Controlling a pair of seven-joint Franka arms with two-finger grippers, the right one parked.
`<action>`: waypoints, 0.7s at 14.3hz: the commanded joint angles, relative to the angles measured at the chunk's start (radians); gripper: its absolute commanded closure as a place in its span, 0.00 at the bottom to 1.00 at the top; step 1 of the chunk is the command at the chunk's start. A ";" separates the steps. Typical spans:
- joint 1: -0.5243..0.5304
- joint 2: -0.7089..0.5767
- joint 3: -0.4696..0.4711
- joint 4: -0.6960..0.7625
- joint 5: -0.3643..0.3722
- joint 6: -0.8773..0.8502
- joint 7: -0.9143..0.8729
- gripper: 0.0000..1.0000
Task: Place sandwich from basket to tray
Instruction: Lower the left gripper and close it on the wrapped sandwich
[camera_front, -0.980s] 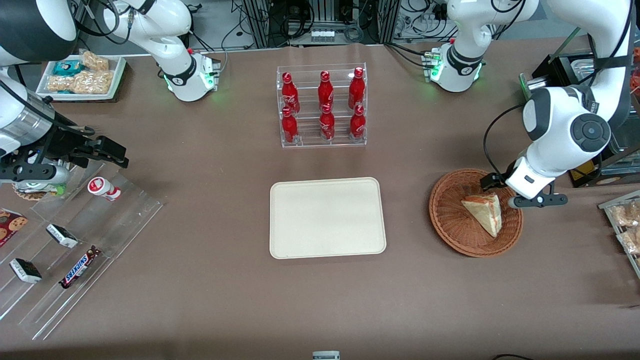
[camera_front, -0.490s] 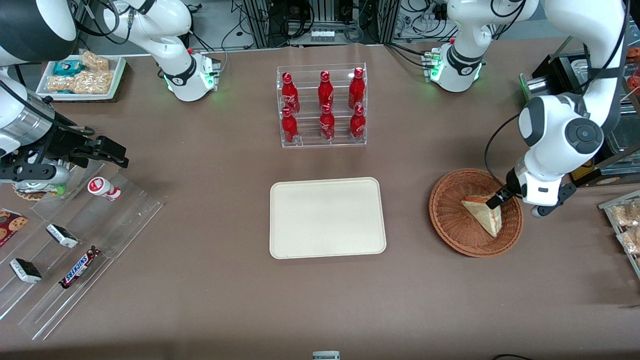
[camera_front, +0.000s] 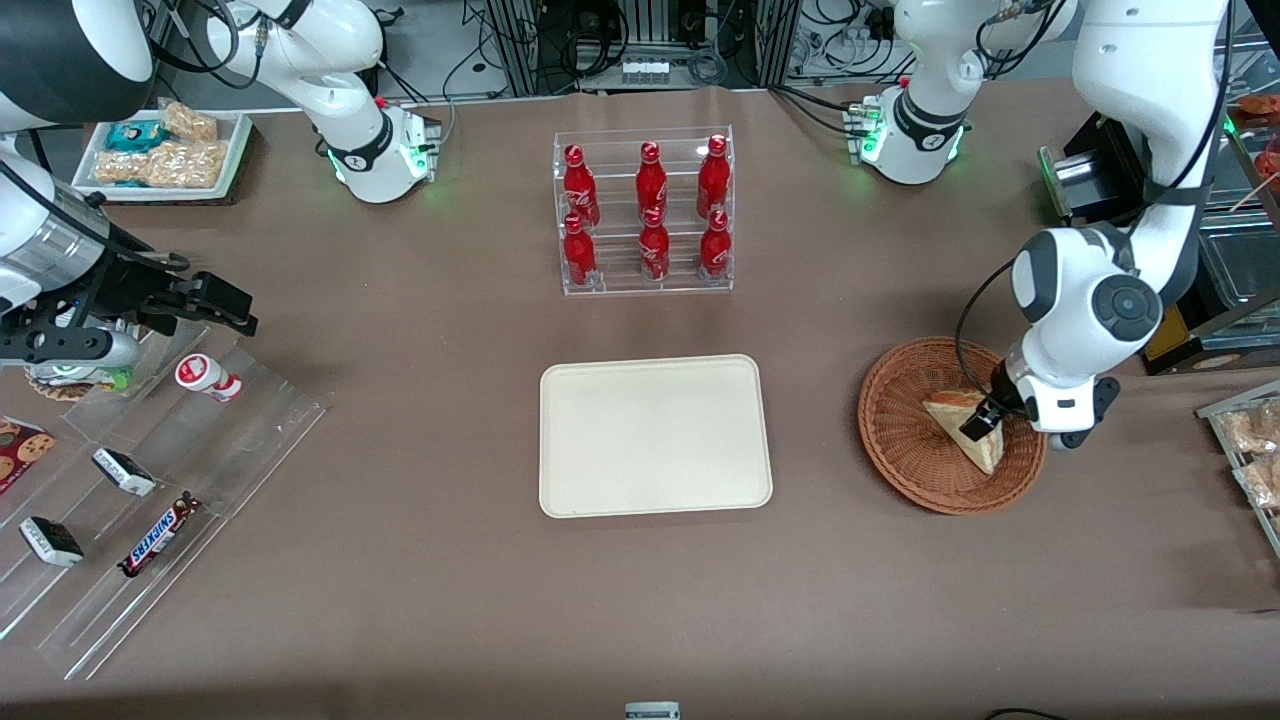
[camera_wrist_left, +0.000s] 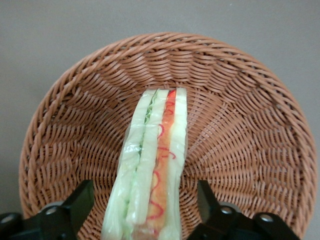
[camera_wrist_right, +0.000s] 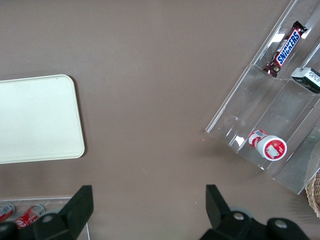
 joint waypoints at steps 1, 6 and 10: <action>0.001 -0.014 -0.004 0.006 -0.001 -0.022 -0.011 0.98; -0.013 -0.024 -0.036 0.208 0.010 -0.330 0.015 1.00; -0.017 0.024 -0.142 0.382 -0.001 -0.416 0.020 1.00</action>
